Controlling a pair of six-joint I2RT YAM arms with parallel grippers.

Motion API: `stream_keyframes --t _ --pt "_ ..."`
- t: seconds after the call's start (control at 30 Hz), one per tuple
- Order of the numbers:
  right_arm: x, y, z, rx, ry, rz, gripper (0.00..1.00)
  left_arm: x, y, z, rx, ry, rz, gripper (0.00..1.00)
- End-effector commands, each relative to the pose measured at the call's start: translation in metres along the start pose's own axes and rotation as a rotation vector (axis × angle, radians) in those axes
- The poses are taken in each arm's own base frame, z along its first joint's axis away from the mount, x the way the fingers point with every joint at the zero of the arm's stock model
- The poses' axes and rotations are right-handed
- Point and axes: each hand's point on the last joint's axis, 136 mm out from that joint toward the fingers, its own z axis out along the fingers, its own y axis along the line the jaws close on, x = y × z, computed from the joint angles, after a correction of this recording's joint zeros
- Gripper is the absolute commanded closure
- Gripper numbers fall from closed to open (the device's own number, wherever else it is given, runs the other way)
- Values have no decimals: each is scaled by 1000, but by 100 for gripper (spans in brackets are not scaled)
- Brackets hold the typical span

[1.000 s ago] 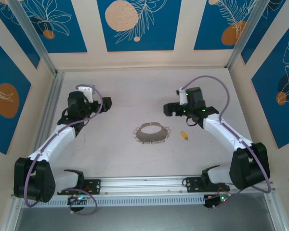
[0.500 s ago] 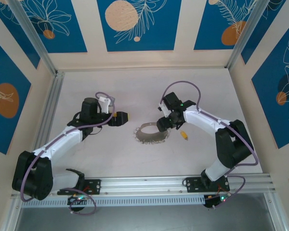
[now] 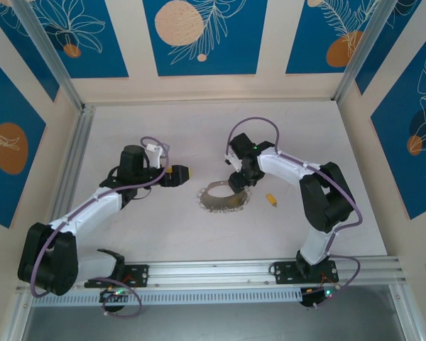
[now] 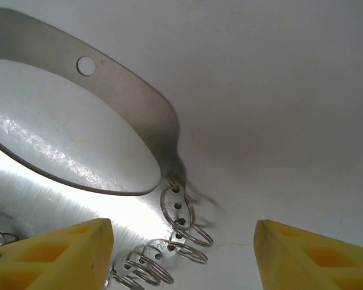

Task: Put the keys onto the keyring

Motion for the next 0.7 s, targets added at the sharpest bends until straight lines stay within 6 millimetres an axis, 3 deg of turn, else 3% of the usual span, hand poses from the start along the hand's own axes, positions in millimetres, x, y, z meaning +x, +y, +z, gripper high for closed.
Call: stream_keyframes --t 0.0,0.57,0.67 --pt "2 3 2 -10 40 -44 42 -4 -5 -3 9 -10 -1 0" --pt "8 2 20 0 98 -107 60 -8 -10 -6 16 -25 -8 0" --pt "6 1 20 1 100 -113 68 -11 -13 -7 26 -34 -8 0"
